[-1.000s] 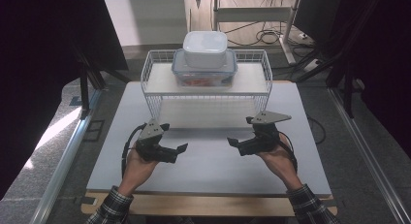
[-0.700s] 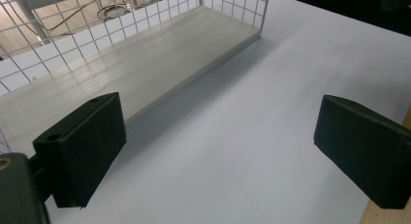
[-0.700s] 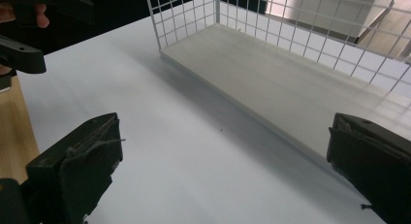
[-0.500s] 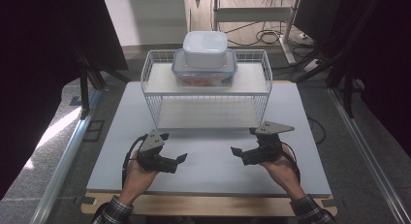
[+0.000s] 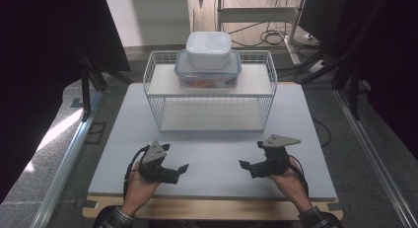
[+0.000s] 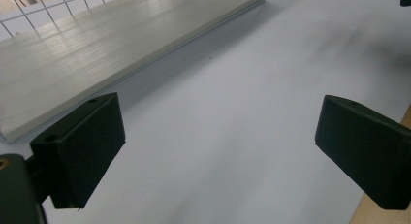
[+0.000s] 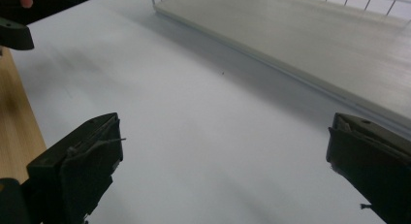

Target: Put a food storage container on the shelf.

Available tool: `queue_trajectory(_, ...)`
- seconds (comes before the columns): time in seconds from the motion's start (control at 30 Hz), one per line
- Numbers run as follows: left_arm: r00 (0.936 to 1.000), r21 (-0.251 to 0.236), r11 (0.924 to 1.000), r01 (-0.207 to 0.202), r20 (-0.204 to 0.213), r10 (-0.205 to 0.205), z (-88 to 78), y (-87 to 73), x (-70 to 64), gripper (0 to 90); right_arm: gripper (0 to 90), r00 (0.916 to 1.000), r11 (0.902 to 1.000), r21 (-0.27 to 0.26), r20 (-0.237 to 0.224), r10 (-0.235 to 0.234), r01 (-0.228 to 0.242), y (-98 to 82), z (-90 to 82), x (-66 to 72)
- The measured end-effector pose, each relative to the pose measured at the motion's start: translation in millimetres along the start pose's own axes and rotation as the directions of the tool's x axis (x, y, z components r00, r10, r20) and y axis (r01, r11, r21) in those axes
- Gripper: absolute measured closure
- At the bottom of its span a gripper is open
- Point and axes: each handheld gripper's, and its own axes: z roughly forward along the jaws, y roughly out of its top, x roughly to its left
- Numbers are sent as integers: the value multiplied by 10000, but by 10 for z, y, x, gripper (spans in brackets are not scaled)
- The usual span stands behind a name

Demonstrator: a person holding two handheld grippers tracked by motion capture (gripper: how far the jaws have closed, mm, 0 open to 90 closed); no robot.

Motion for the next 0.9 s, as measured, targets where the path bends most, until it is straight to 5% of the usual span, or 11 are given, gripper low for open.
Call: queue_trajectory(0.9,9996,1426,9894,283,47,-292,237,-243,56,29,0,9997,9895,1426,-31,228,-222,-349,201,-26)
